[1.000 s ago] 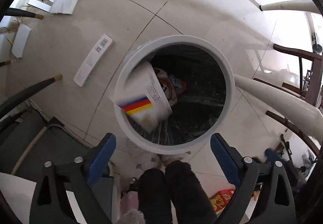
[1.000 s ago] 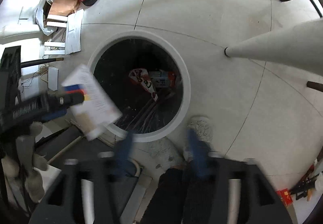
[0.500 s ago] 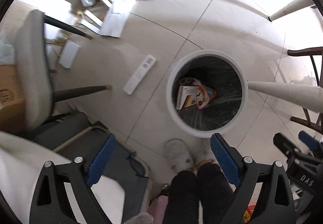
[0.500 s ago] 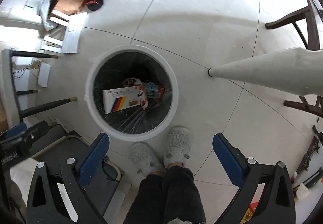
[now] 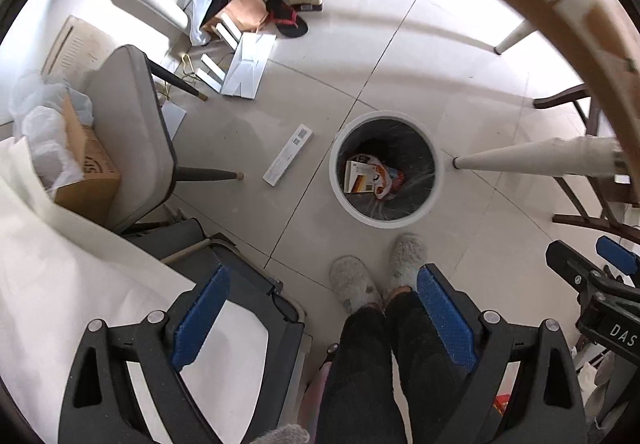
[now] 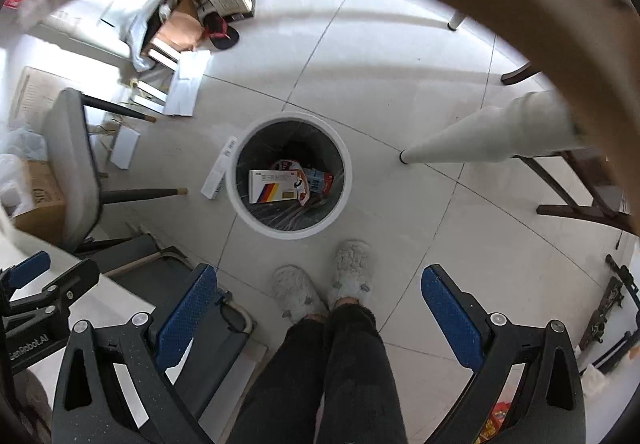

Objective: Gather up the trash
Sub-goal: 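Raise both tools back toward the table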

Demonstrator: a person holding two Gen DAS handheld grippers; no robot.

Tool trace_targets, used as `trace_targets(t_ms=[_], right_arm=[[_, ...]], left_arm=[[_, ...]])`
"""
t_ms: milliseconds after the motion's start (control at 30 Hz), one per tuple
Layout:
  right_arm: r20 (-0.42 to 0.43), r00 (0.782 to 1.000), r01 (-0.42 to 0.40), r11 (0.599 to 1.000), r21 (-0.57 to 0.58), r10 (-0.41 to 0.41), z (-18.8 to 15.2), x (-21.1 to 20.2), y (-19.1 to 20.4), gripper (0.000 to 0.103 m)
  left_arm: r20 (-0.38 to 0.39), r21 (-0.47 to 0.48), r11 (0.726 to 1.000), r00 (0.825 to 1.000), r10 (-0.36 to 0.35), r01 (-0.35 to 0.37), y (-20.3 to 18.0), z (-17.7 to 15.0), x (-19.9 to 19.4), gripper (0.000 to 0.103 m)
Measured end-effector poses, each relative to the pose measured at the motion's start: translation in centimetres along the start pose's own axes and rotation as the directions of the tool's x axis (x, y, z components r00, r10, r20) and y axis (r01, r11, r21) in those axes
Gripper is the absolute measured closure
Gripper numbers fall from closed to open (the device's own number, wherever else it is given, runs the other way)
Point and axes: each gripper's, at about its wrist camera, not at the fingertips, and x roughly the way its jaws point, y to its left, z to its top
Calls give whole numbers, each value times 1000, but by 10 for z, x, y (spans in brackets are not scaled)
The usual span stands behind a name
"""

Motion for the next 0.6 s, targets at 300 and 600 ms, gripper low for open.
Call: trace_targets(t_ms=[300, 600], right_arm=[[46, 998, -34, 999, -24, 35, -28, -111, 3, 0], [134, 979, -158, 987, 20, 154, -20, -217, 2, 0]], left_arm=[[71, 11, 1000, 997, -28, 28, 3, -32, -86, 8], [214, 35, 998, 975, -59, 53, -4, -4, -176, 8]])
